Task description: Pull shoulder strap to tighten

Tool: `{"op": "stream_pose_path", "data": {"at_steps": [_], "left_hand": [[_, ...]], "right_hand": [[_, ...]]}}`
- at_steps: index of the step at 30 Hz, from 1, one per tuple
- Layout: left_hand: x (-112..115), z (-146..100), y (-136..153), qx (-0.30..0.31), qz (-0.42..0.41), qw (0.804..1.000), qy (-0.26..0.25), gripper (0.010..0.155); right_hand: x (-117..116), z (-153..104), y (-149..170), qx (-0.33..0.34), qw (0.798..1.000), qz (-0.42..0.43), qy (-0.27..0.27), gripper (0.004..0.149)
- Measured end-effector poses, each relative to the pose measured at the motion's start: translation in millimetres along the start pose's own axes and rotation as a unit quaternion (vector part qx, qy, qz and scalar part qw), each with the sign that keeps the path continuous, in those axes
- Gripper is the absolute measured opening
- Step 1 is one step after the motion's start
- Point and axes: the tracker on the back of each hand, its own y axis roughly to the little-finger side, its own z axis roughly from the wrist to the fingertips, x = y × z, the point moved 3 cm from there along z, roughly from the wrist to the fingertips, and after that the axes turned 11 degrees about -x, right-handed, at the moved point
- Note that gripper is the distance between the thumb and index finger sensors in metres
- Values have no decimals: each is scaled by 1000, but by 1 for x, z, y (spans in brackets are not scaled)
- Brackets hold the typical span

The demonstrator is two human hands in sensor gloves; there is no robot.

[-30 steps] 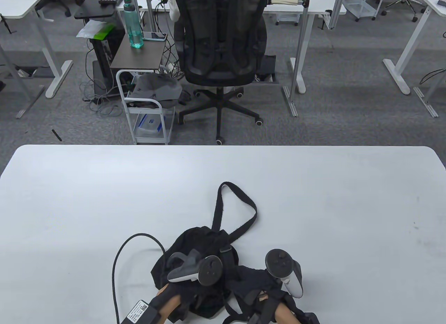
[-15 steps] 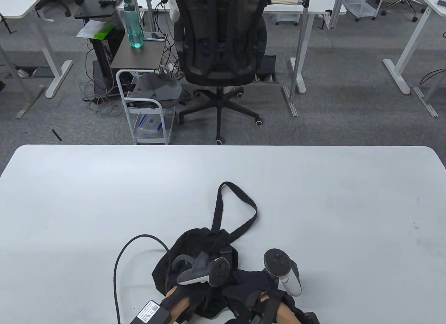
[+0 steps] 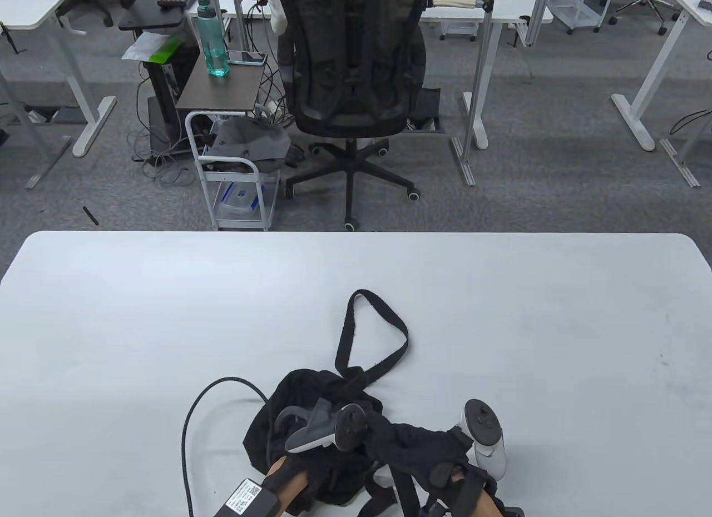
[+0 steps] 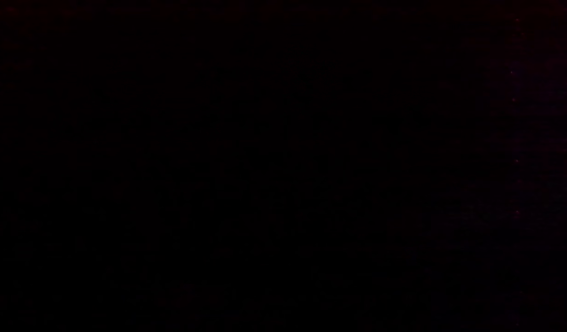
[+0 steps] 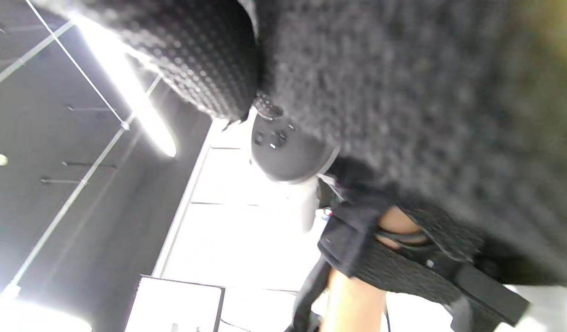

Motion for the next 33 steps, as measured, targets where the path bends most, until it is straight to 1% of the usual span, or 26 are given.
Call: {"op": "stream_pose_path", "data": {"at_steps": [1, 5, 6, 8, 10, 15, 20, 22, 25, 26, 30, 31, 32, 33], "left_hand": [[0, 1, 0, -2, 0, 1000, -1, 102], [-1, 2, -1, -9, 3, 1000, 0, 101], [-1, 2, -1, -12, 5, 1000, 1, 101], [-2, 4, -1, -19, 6, 1000, 2, 101], [-2, 5, 0, -25, 5, 1000, 3, 102], [-3, 9, 2, -42, 5, 999, 1, 101], [-6, 10, 3, -64, 7, 998, -4, 101], [-7, 12, 4, -74, 4, 997, -4, 101], [-8, 16, 5, -79, 2, 997, 18, 101], [-9, 17, 6, -84, -1, 996, 21, 101], [-12, 26, 3, -112, 5, 993, 44, 103], [-13, 28, 2, -118, 10, 992, 50, 104], [-15, 31, 1, -126, 14, 990, 56, 104], [-15, 33, 1, -130, 15, 990, 60, 105]], "right_hand": [[3, -2, -3, 5, 1000, 5, 8, 47], [7, -7, -8, 17, 1000, 14, 12, 47], [8, -8, -9, 20, 1000, 17, 11, 47], [8, -11, -13, 30, 998, 54, -9, 49], [9, -15, -18, 44, 996, 78, -14, 50], [15, -26, -32, 79, 995, 56, 1, 56], [25, -34, -39, 95, 992, 82, 17, 59], [28, -37, -40, 95, 991, 96, 18, 64], [31, -40, -43, 97, 991, 93, 19, 70], [32, -41, -44, 95, 991, 93, 21, 72], [41, -46, -43, 52, 995, 43, 78, 73], [42, -46, -43, 40, 996, 20, 81, 75], [42, -47, -42, 11, 996, -11, 83, 77], [42, -47, -41, -6, 996, -43, 75, 78]]}}
